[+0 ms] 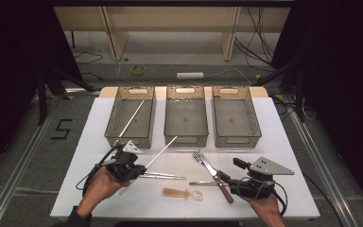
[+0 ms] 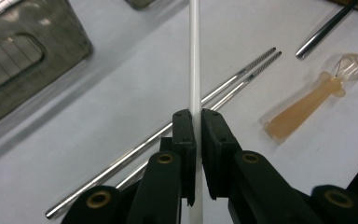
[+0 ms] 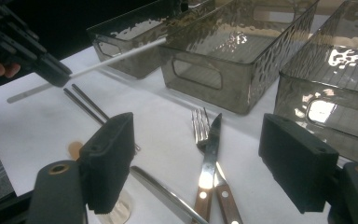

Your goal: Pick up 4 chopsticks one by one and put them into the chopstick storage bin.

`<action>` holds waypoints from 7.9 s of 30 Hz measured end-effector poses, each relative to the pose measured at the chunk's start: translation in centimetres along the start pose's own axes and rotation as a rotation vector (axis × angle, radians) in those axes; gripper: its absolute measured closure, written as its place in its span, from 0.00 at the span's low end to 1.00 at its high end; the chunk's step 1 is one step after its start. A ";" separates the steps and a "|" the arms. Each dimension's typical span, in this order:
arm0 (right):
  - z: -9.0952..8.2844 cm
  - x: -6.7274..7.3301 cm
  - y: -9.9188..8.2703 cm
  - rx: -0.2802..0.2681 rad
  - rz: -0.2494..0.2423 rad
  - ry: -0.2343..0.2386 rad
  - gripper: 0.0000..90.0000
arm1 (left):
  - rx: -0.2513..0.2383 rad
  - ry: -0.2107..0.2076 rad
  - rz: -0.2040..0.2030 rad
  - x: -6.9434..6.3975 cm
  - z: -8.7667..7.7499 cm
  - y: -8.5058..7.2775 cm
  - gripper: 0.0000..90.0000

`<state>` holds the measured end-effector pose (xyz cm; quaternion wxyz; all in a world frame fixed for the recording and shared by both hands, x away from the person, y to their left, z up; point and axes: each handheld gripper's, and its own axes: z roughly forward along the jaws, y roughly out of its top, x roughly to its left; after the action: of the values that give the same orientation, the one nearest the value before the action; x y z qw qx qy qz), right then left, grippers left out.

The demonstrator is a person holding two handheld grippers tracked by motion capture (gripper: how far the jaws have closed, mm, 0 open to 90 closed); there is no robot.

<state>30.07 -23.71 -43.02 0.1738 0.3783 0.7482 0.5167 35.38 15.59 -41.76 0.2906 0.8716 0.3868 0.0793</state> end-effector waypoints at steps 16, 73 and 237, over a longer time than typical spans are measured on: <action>0.0 -0.1 -0.1 0.001 0.013 -0.001 0.31 | -0.119 0.043 -0.040 3.5 -2.3 3.6 0.93; 0.0 -0.1 -0.1 -0.002 0.024 0.011 0.31 | -0.243 0.260 -0.196 15.4 -0.2 7.5 0.93; 0.3 0.2 0.1 0.016 -0.006 0.027 0.31 | 0.354 -0.050 0.543 1.8 4.8 0.2 0.76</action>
<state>30.20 -23.39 -43.07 0.1623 0.3703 0.7556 0.5153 38.42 14.64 -45.72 0.1119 0.9816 0.1410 0.0640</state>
